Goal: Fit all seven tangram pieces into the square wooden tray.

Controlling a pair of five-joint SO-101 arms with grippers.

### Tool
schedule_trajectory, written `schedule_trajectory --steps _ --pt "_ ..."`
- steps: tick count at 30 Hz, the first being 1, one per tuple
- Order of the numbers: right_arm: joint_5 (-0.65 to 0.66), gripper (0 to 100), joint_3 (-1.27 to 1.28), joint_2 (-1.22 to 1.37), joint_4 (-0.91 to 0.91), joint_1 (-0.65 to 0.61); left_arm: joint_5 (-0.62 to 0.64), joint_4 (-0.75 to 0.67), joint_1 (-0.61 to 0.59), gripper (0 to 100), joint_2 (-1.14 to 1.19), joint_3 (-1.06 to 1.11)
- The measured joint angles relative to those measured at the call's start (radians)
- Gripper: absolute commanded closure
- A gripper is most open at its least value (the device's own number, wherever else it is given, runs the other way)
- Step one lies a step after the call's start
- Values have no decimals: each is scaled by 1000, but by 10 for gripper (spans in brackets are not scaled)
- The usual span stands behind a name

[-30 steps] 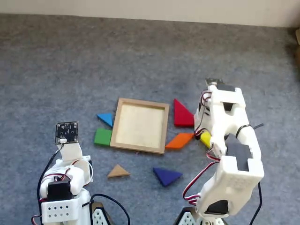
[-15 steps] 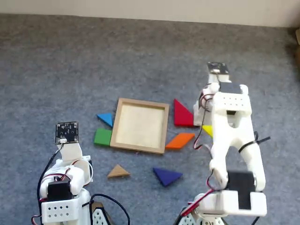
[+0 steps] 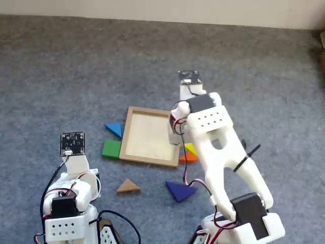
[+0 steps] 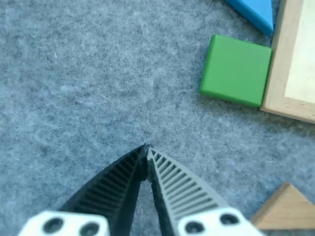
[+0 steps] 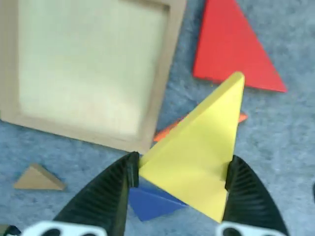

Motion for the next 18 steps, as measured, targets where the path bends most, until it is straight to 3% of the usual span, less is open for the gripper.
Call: schedule_trajectory --steps 7,18 --pt "-115 810 0 0 -135 -97 0 0 0 993 0 0" --pt "-124 810 -41 158 -245 -175 0 0 0 993 0 0"
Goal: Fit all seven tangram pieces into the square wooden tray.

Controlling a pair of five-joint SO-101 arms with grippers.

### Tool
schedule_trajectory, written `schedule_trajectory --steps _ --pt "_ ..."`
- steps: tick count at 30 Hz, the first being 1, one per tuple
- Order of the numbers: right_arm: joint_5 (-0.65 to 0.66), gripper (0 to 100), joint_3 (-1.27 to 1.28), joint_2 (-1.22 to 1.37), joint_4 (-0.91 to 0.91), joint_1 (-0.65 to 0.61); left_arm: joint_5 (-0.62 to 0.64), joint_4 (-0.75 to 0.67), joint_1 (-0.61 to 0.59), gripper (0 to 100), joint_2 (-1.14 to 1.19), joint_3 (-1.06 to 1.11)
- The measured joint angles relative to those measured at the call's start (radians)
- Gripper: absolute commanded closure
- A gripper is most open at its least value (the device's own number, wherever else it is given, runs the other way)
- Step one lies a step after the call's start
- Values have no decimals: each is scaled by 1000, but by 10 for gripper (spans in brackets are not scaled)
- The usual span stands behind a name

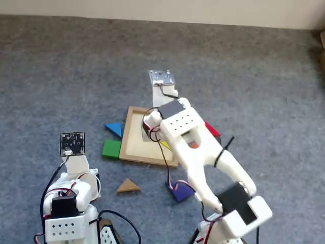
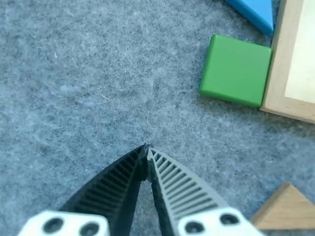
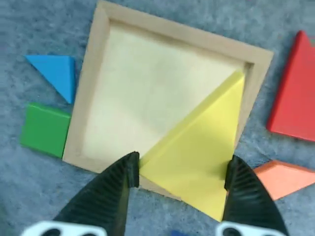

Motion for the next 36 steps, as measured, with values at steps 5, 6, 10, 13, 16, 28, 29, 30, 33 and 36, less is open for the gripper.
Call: schedule_trajectory --steps 5,6,10,13,16,28,29,30,33,36 --pt "0 810 -49 77 -5 0 0 0 0 993 0 0" --pt "-8 810 -57 91 -5 0 0 0 0 993 0 0" --pt "-89 808 -69 135 -8 0 0 0 0 993 0 0" --pt "-117 807 -69 164 -8 0 0 0 0 993 0 0" --pt "-123 807 -69 172 -26 0 0 0 0 993 0 0" --pt "-166 807 -69 172 -92 0 0 0 0 993 0 0" --pt "-169 807 -69 172 -92 0 0 0 0 993 0 0" --pt "-172 807 -69 172 -92 0 0 0 0 993 0 0" --pt "-175 807 -69 172 -92 0 0 0 0 993 0 0" --pt "-175 807 -69 172 -92 5 0 0 0 993 0 0"
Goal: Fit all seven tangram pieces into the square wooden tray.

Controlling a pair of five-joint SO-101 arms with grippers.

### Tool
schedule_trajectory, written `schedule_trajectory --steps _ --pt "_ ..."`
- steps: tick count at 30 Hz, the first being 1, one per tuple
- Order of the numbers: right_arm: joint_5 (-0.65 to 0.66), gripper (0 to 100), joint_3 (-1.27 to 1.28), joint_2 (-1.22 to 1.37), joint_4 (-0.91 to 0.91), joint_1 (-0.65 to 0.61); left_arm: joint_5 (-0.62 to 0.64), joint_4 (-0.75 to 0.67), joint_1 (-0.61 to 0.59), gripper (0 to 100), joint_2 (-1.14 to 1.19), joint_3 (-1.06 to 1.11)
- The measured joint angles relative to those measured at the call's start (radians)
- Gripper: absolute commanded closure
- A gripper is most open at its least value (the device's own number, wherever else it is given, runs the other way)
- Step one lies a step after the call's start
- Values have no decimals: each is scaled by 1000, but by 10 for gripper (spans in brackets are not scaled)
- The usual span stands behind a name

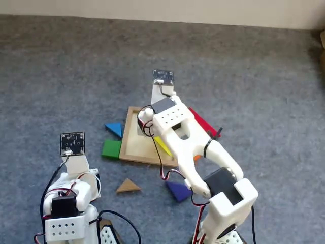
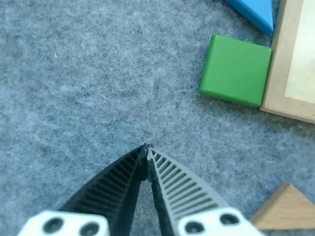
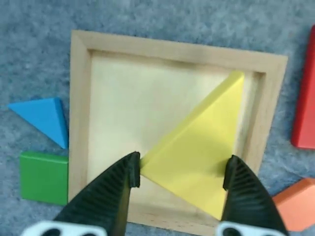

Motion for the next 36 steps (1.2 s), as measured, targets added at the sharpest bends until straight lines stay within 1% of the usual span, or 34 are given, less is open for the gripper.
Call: schedule_trajectory --steps 10,16,24,29,32,36 --pt "0 801 15 0 0 12 0 0 0 993 0 0" --pt "0 666 15 0 11 12 0 0 0 993 0 0" --pt "0 662 15 0 74 15 0 0 0 993 0 0" --pt "84 663 15 0 126 31 0 0 0 993 0 0" --pt "137 663 15 -9 138 64 0 0 0 993 0 0" --pt "270 663 15 -95 138 129 0 0 0 993 0 0"
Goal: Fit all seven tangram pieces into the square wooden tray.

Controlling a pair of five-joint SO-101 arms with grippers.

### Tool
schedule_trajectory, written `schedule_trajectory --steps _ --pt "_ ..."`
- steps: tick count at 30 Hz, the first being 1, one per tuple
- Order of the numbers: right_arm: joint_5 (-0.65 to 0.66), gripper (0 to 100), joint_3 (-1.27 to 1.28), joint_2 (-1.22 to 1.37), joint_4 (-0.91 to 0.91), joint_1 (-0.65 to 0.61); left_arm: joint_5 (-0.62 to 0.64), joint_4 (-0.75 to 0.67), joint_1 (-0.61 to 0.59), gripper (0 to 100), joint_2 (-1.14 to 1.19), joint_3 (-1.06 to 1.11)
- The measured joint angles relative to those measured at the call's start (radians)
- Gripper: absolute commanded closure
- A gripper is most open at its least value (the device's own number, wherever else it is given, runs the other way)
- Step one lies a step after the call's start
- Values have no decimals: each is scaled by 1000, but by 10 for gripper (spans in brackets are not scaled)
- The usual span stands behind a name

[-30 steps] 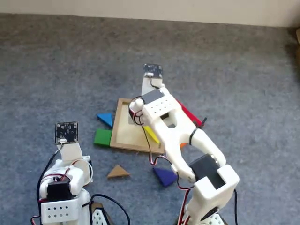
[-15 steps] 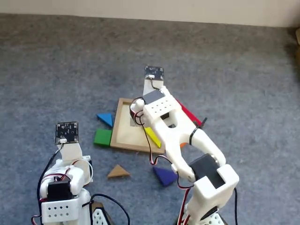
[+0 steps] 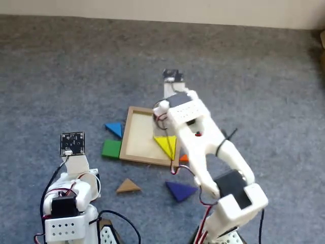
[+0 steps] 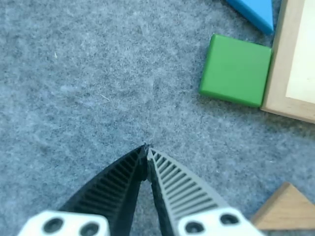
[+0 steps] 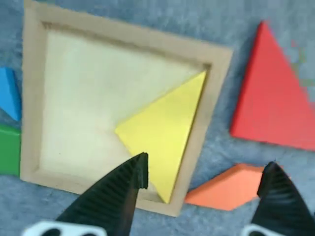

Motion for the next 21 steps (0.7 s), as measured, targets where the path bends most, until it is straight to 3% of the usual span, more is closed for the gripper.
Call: schedule_trajectory --steps 15,21 --pt "522 663 52 -57 0 147 0 0 0 993 0 0" --pt "615 663 52 -52 -58 155 0 0 0 993 0 0"
